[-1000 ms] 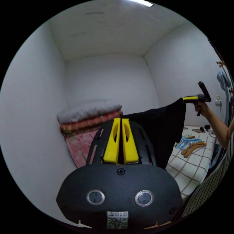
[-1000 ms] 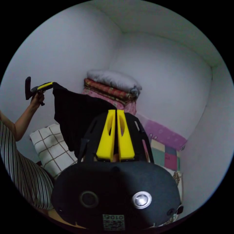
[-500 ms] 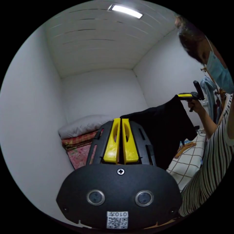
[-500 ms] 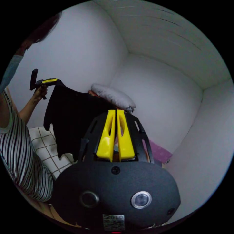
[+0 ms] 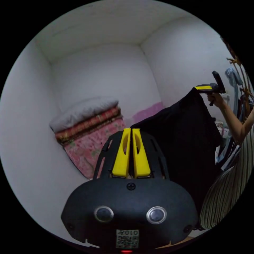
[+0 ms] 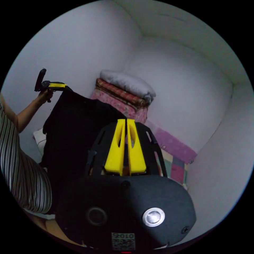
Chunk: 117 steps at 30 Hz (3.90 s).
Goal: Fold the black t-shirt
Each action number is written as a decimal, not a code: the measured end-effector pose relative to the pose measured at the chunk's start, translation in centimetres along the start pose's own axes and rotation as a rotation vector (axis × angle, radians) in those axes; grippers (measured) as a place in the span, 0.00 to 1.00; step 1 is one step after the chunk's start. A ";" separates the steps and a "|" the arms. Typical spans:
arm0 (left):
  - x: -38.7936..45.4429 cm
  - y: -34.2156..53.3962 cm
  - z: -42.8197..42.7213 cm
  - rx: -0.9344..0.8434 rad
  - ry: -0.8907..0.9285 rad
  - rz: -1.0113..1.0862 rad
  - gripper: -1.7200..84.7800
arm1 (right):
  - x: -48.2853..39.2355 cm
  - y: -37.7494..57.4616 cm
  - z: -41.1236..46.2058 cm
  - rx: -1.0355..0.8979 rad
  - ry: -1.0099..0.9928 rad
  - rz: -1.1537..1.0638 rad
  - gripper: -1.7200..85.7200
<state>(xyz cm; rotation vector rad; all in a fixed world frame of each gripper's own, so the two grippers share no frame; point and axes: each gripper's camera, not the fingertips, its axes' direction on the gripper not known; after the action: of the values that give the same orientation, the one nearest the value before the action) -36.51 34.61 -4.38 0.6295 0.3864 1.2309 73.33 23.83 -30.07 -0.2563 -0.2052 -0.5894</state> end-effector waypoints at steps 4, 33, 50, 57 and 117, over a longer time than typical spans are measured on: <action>-0.2 1.2 9.1 -0.150 0.030 -0.013 0.02 | 3.1 2.3 10.8 -0.140 -0.054 0.041 0.05; -7.4 15.4 48.9 -0.700 -0.016 -0.400 0.10 | 19.1 19.7 62.3 -0.645 -0.213 0.469 0.16; -5.2 32.7 54.1 -1.127 0.427 -0.504 0.10 | 16.1 34.5 74.6 -1.065 -0.419 0.668 0.16; -6.3 32.9 58.3 -1.173 0.394 -0.419 0.05 | 16.4 34.3 81.6 -1.133 -0.425 0.582 0.13; -15.9 41.9 50.8 -1.152 0.295 -0.810 0.02 | 12.2 20.9 96.6 -1.225 -0.464 0.506 0.06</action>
<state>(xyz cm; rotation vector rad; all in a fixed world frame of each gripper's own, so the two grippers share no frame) -42.57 15.85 60.44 -0.6662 0.0915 0.5722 83.83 62.84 60.97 -1.5908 -0.1915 -0.0690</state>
